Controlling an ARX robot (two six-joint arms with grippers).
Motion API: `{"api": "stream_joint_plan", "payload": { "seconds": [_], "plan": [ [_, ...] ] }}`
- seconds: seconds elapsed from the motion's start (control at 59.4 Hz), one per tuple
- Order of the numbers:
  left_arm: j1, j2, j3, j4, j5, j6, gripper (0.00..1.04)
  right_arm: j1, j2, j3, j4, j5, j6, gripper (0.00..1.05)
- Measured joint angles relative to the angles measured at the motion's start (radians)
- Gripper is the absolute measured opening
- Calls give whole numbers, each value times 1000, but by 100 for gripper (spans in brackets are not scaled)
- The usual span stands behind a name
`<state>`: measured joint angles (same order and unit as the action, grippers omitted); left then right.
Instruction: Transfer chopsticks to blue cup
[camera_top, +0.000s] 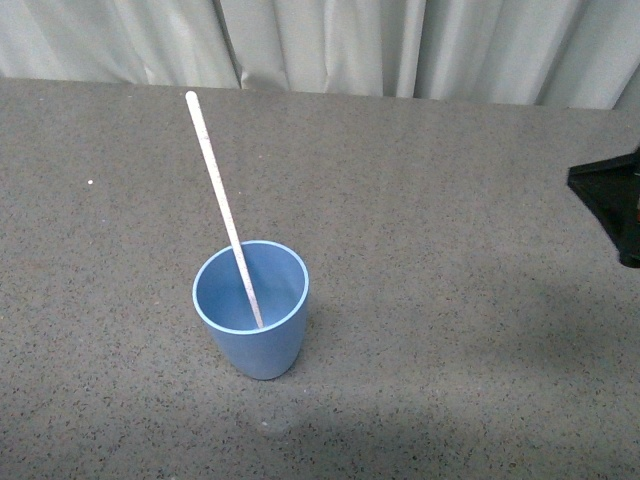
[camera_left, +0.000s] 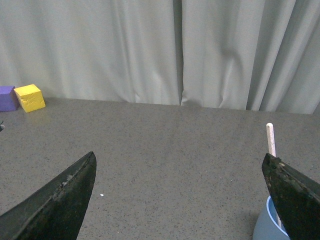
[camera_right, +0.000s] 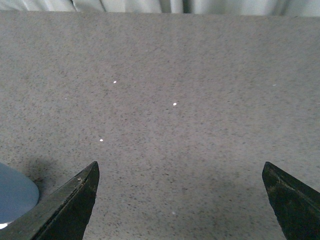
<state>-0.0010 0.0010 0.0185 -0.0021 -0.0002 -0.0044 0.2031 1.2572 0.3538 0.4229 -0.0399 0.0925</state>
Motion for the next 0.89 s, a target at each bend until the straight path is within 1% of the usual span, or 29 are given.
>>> {"api": "stream_joint_plan", "payload": {
  "seconds": [0.051, 0.118, 0.185, 0.236, 0.354, 0.387, 0.404, 0.421, 0.438, 0.472, 0.488, 0.522, 0.539, 0.64, 0.657, 0.707, 0.758, 0.825, 0.893],
  "plan": [
    [0, 0, 0, 0, 0, 0, 98, 0, -92, -27, -43, 24, -19, 95],
    [0, 0, 0, 0, 0, 0, 98, 11, -164, -47, -89, 32, -30, 95],
    [0, 0, 0, 0, 0, 0, 98, 26, -216, -74, -98, 44, -45, 95],
    [0, 0, 0, 0, 0, 0, 98, 40, -262, -100, -106, 73, -60, 95],
    [0, 0, 0, 0, 0, 0, 98, 74, -354, -169, -37, 159, -113, 95],
    [0, 0, 0, 0, 0, 0, 98, 85, -357, -192, 20, 189, -115, 93],
    [0, 0, 0, 0, 0, 0, 98, 89, -346, -216, 99, 240, -113, 90],
    [0, 0, 0, 0, 0, 0, 98, 92, -343, -227, 140, 260, -112, 88],
    [0, 0, 0, 0, 0, 0, 98, 92, -337, -249, 217, 285, -111, 85],
    [0, 0, 0, 0, 1, 0, 98, 87, -333, -278, 311, 298, -109, 79],
    [0, -1, 0, 0, 0, 0, 98, 76, -335, -300, 370, 298, -108, 74],
    [0, 0, 0, 0, -2, 0, 98, 58, -362, -316, 392, 292, -106, 67],
    [0, 0, 0, 0, 0, 0, 98, 44, -389, -321, 386, 281, -105, 61],
    [0, 0, 0, 0, 0, 0, 98, -6, -509, -339, 297, 227, -104, 38],
    [0, 0, 0, 0, 0, 0, 98, -17, -534, -342, 275, 218, -104, 33],
    [0, 0, 0, 0, 0, 0, 98, -37, -580, -345, 230, 199, -104, 22],
    [0, 0, 0, 0, 0, 0, 98, -50, -611, -346, 203, 186, -104, 15],
    [0, 0, 0, 0, 0, 0, 98, -72, -672, -349, 150, 164, -104, 1],
    [0, 0, 0, 0, 0, 0, 98, -87, -714, -349, 113, 150, -103, 1]
  ]
}}
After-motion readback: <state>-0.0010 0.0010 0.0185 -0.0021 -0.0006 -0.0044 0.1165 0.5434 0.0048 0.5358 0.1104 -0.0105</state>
